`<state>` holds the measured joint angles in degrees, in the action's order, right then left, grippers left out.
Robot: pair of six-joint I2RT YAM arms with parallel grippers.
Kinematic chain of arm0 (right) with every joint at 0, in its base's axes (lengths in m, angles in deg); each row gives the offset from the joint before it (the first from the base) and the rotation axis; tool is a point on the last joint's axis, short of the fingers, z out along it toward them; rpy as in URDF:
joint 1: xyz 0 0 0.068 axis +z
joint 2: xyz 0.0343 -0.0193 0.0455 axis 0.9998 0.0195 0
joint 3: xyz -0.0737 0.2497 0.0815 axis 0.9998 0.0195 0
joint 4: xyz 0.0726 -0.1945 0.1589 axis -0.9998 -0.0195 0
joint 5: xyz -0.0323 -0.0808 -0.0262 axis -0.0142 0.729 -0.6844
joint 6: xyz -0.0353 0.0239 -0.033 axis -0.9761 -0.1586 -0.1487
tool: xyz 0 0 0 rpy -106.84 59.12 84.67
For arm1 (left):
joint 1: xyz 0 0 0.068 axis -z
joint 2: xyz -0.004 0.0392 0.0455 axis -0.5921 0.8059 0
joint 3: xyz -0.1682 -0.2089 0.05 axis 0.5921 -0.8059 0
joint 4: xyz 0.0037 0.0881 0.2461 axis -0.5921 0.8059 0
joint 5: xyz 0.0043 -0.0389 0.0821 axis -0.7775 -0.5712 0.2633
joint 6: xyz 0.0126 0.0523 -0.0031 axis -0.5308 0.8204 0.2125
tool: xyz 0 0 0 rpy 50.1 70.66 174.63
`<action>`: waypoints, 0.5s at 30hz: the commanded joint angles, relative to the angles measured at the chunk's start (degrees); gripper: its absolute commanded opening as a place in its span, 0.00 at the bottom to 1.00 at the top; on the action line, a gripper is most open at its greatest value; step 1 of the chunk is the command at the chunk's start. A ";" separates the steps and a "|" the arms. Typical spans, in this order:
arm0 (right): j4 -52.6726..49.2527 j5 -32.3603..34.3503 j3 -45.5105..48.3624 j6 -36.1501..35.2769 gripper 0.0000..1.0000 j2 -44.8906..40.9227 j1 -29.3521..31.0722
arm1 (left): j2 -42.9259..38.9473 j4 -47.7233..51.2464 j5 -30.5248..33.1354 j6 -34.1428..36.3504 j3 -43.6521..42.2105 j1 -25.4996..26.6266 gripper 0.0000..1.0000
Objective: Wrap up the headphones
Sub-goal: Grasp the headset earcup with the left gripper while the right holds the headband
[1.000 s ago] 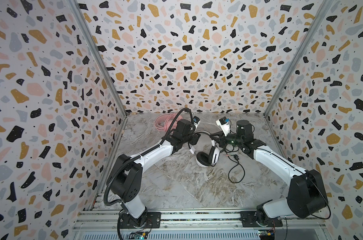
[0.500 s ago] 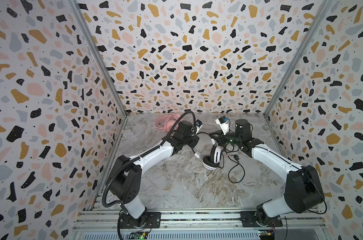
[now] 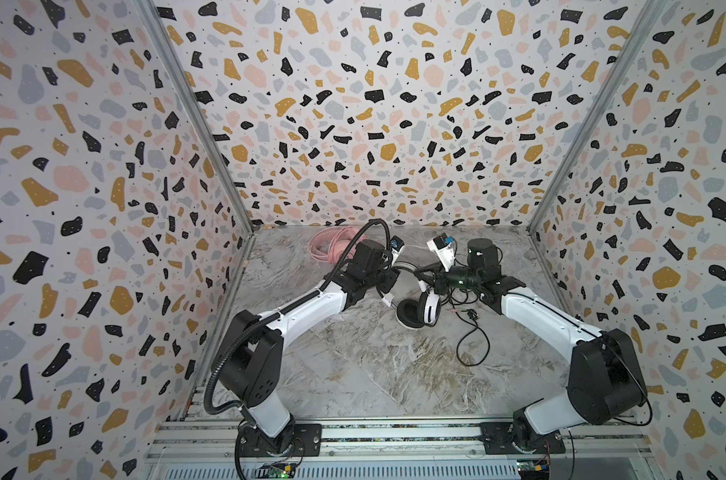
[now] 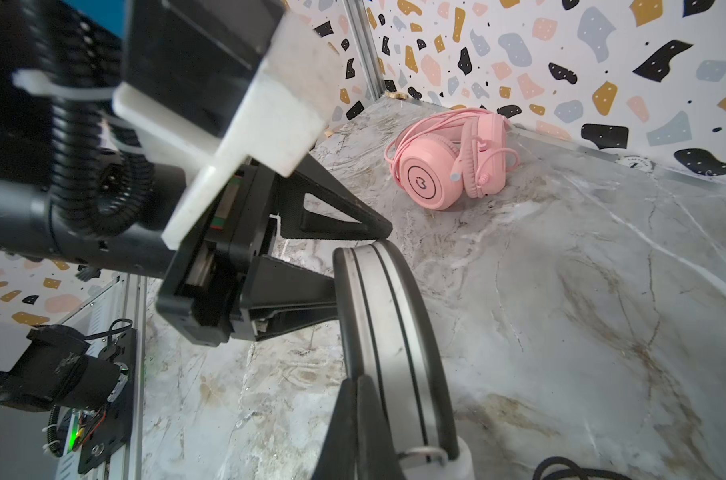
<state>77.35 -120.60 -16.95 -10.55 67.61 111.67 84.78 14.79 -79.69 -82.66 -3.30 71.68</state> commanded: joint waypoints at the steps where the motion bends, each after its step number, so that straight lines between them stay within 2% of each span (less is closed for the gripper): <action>1: -0.93 -5.73 -4.03 -0.44 0.01 -0.94 0.16 | 0.98 -1.12 3.00 1.10 0.94 0.26 0.48; 4: -3.45 -6.26 -5.07 -1.47 0.01 -1.28 0.42 | -1.08 -3.02 10.73 2.23 -1.00 0.91 0.55; 6: -4.36 -5.54 -5.11 -1.79 0.01 -1.62 0.42 | -3.99 -7.72 12.36 3.20 -5.07 0.90 0.59; 10: -6.14 -5.67 -6.00 -2.17 0.01 -1.45 0.42 | -10.28 -20.90 11.74 6.73 -14.84 0.92 0.71; 15: -13.39 -3.93 -9.42 -5.74 0.01 -0.27 0.42 | -13.79 -23.17 8.84 10.98 -17.87 0.95 0.72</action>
<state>66.88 -123.75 -21.94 -13.81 68.02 111.78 73.09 -0.40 -70.31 -75.38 -20.39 72.40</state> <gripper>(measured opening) 0.040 0.721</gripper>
